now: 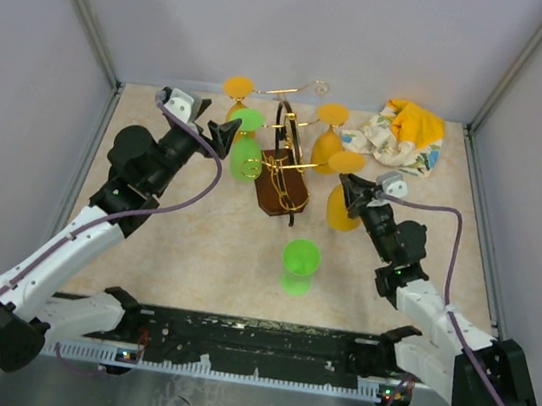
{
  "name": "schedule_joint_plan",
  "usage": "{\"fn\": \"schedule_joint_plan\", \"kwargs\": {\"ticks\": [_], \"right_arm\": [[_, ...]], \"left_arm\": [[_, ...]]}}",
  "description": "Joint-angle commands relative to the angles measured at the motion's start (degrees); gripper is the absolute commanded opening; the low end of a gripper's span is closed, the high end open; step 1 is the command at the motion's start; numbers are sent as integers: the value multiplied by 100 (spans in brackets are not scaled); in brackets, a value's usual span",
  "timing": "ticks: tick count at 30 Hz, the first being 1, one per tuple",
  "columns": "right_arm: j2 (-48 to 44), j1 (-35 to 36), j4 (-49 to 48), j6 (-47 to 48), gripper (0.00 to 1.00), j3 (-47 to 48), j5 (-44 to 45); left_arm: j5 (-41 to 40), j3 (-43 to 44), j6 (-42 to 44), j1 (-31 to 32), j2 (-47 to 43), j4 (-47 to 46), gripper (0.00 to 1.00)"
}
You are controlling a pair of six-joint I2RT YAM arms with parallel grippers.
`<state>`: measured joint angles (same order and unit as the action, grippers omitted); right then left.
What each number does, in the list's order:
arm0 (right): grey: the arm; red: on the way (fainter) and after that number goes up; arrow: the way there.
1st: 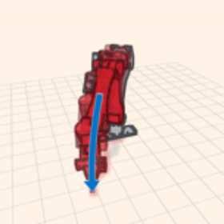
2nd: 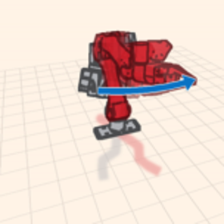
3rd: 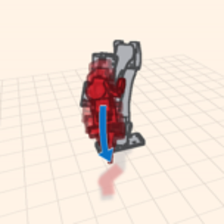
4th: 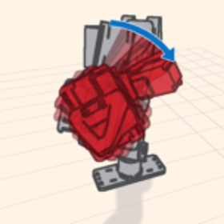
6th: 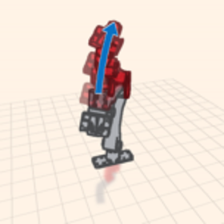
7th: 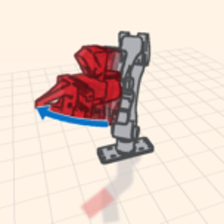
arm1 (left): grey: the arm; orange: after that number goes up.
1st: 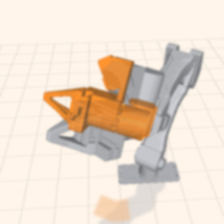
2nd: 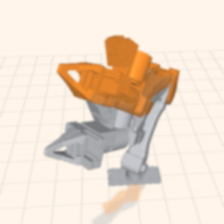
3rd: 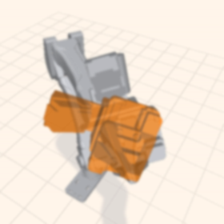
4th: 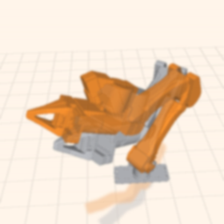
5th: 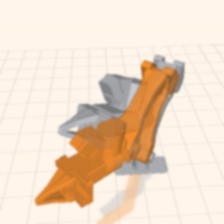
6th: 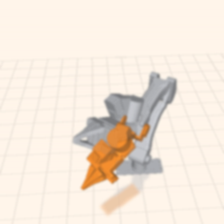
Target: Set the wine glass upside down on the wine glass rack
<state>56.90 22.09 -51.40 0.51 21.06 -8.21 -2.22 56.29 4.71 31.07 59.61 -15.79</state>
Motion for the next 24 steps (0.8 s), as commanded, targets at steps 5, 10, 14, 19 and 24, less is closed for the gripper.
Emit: {"fn": "schedule_joint_plan", "kwargs": {"ticks": [5,10,14,19,24], "right_arm": [[30,50,-5,91,22,-81,-149],[-660,50,670,252,45,-280,242],[-1258,55,1674,285,57,-225,898],[-1783,59,3280,203,68,223,2127],[-1986,57,4607,-415,79,719,3544]], "left_arm": [[134,63,-50,-26,-27,112,80],[249,138,-134,-26,-45,179,80],[582,358,-196,-24,11,561,80],[1154,891,-90,-17,122,1868,79],[2063,890,42,102,-164,2685,79]]}}
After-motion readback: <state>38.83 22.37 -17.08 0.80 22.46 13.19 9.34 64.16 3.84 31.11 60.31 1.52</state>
